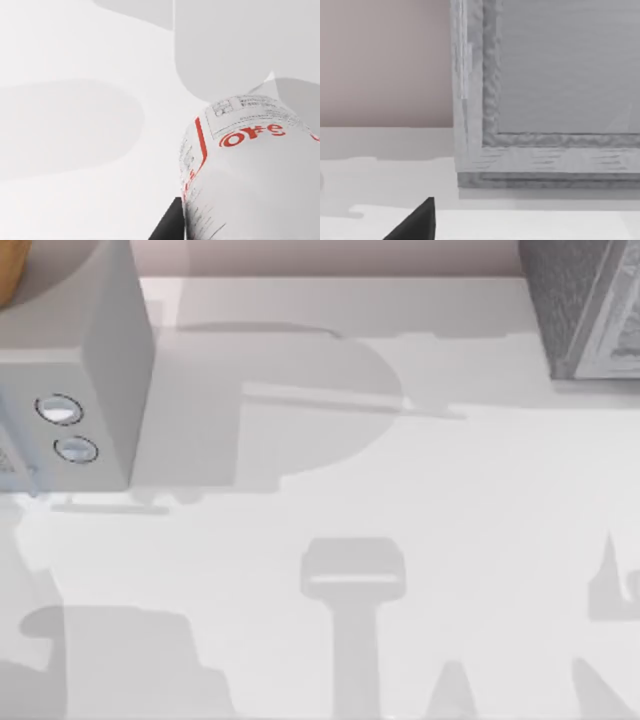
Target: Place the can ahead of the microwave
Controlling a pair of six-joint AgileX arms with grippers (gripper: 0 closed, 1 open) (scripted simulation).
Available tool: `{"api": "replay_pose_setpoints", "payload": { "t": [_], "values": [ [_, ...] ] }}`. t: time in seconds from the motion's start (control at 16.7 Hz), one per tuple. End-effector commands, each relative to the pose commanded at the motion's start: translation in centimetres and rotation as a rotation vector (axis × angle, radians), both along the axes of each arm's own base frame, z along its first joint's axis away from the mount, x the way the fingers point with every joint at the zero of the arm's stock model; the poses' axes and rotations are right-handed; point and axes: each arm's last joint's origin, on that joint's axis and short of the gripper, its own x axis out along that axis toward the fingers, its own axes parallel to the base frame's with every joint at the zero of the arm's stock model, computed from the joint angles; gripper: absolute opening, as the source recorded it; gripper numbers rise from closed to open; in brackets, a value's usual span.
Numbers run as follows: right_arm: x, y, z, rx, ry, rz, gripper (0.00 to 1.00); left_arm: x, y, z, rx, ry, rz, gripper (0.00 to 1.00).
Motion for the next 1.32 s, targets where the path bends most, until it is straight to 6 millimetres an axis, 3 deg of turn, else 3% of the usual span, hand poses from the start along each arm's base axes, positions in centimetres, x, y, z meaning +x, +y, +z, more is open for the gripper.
{"api": "replay_pose_setpoints", "payload": {
  "t": [0.3, 0.36, 0.9, 1.32],
  "values": [
    [0.0, 0.0, 0.0, 0.0, 0.0, 0.0, 1.0, 0.0, 0.0, 0.0, 0.0, 0.0, 0.0, 0.98],
    [0.0, 0.0, 0.0, 0.0, 0.0, 0.0, 1.0, 0.0, 0.0, 0.0, 0.0, 0.0, 0.0, 1.0],
    [0.0, 0.0, 0.0, 0.0, 0.0, 0.0, 1.0, 0.0, 0.0, 0.1, 0.0, -0.001, -0.001, 1.0],
    [0.0, 0.0, 0.0, 0.0, 0.0, 0.0, 1.0, 0.0, 0.0, 4.0, 0.0, 0.0, 0.0, 1.0]
  ]
}}
